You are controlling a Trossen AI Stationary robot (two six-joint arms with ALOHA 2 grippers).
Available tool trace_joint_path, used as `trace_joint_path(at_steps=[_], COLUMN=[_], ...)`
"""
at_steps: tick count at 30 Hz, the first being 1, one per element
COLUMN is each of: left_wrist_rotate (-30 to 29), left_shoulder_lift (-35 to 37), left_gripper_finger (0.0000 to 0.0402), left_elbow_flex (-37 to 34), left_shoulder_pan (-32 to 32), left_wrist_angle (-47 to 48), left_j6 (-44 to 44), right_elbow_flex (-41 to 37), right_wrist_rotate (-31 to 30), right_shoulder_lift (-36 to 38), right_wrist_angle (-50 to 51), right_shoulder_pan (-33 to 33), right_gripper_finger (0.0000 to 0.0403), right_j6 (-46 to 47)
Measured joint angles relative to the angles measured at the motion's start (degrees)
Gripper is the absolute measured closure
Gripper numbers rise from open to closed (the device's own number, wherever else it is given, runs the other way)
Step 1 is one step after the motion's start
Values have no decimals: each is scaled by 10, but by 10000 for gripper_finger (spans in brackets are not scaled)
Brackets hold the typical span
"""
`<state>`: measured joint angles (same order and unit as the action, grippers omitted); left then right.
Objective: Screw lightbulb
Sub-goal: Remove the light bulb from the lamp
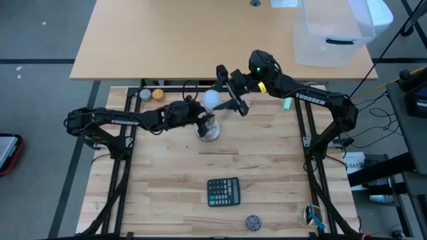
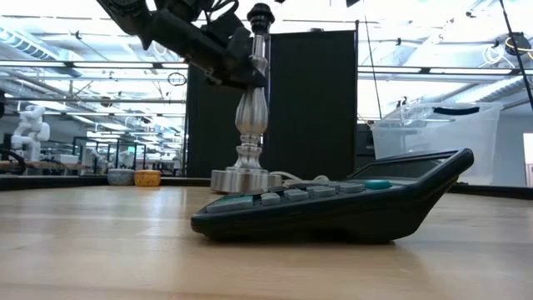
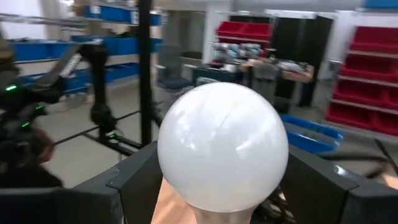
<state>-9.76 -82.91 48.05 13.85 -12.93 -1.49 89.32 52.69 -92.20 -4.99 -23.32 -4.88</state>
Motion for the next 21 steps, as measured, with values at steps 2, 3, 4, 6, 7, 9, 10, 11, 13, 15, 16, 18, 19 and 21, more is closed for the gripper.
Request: trace_joint_path(at_steps=[2, 3, 4, 6, 7, 9, 10, 11, 13, 15, 16, 18, 19, 21], left_wrist_rotate=[-16, -22, -30, -37, -38, -41, -41, -43, -42, -40, -39, -39, -39, -38], left_shoulder_lift=[0, 0, 0, 0, 0, -1, -1, -1, -1, -1, -1, -1, -1, -1], left_gripper_finger=[266, 266, 266, 266, 266, 266, 266, 266, 266, 266, 266, 266, 266, 266], left_elbow_flex=[0, 0, 0, -1, -1, -1, -1, -1, -1, -1, -1, -1, -1, -1], left_shoulder_pan=[0, 0, 0, 0, 0, -1, -2, -3, -3, -3, -3, -5, -5, -5], left_wrist_angle=[6, 8, 10, 12, 13, 14, 15, 15, 17, 18, 19, 19, 19, 19], left_j6=[-9, -13, -19, -28, -31, -35, -36, -36, -39, -38, -38, -38, -38, -38], right_elbow_flex=[0, 0, 0, 0, 0, 0, 0, 0, 1, -1, -1, -1, -1, 0], right_wrist_rotate=[-23, -34, -45, -77, -97, -134, -159, -183, -226, -266, -284, -314, -325, -343], right_shoulder_lift=[0, 0, 0, 2, 4, 12, 19, 25, 34, 41, 47, 64, 73, 89], right_wrist_angle=[2, 5, 10, 38, 56, 93, 112, 132, 170, 206, 223, 252, 268, 305], right_shoulder_pan=[-4, -7, -10, -15, -17, -19, -20, -21, -24, -26, -26, -25, -25, -24], right_gripper_finger=[126, 126, 126, 126, 126, 126, 126, 126, 126, 126, 126, 126, 126, 126], right_j6=[11, 18, 25, 32, 34, 31, 28, 27, 27, 27, 28, 36, 42, 52])
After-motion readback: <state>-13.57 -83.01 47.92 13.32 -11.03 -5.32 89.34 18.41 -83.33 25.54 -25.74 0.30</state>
